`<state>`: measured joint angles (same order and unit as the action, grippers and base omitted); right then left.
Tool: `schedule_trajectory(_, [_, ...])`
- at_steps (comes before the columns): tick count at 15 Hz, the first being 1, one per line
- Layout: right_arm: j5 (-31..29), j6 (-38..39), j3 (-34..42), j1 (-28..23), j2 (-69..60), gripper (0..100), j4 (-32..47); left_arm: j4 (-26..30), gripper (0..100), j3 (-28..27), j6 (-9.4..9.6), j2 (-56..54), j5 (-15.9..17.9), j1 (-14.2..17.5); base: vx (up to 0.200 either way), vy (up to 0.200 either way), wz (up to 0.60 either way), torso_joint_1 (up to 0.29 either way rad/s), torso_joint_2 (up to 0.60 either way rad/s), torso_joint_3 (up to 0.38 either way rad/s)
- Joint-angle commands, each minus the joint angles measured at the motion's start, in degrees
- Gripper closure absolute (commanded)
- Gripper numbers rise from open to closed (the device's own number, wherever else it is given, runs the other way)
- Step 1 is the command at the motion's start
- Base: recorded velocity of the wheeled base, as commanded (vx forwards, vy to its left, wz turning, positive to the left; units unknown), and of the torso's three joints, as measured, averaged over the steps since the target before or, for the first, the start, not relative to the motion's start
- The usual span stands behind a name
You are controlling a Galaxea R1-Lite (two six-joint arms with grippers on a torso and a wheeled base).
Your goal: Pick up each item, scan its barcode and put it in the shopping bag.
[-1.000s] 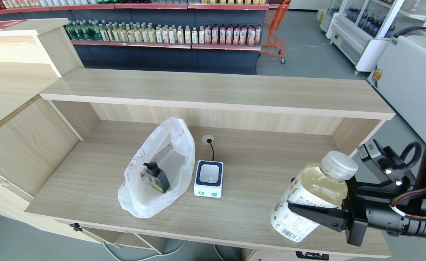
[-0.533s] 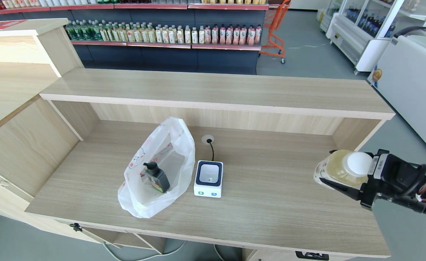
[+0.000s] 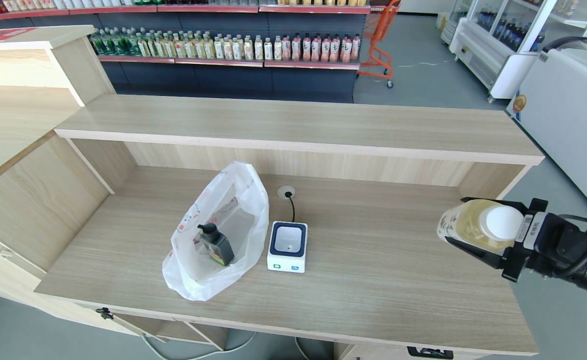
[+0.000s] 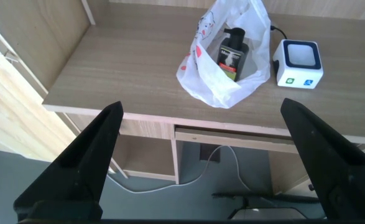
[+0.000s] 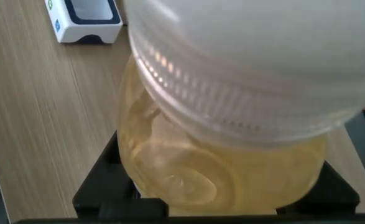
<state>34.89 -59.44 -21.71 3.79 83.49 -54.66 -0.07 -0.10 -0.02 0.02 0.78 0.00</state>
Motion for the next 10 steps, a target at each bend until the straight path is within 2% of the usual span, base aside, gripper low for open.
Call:
schedule_trajectory(1, [-0.1, -0.1, 1.0, 1.4, -2.5, 100, 1.4, 0.0, 0, 0.0, -0.06, 0.0, 0.0, 0.0, 0.000, 0.000, 0.00, 0.000, 0.00, 0.000])
schedule_trajectory(3, [-0.1, 0.0, 2.3, 2.3, -3.3, 100, 2.6, 0.0, 0, 0.0, -0.06, 0.0, 0.0, 0.0, 0.000, 0.000, 0.00, 0.000, 0.00, 0.000])
schedule_trajectory(6, [0.0, 0.1, 2.5, 2.8, -2.7, 100, 2.9, 0.0, 0, 0.0, -0.06, 0.0, 0.0, 0.0, 0.000, 0.200, 0.00, 0.001, 0.00, -0.001])
schedule_trajectory(10, [0.4, 5.5, 2.5, 4.2, -1.8, 100, 2.8, 0.0, 0, 0.0, -0.15, 0.0, 0.0, 0.0, 0.000, 0.200, 0.00, 0.000, 0.00, 0.004])
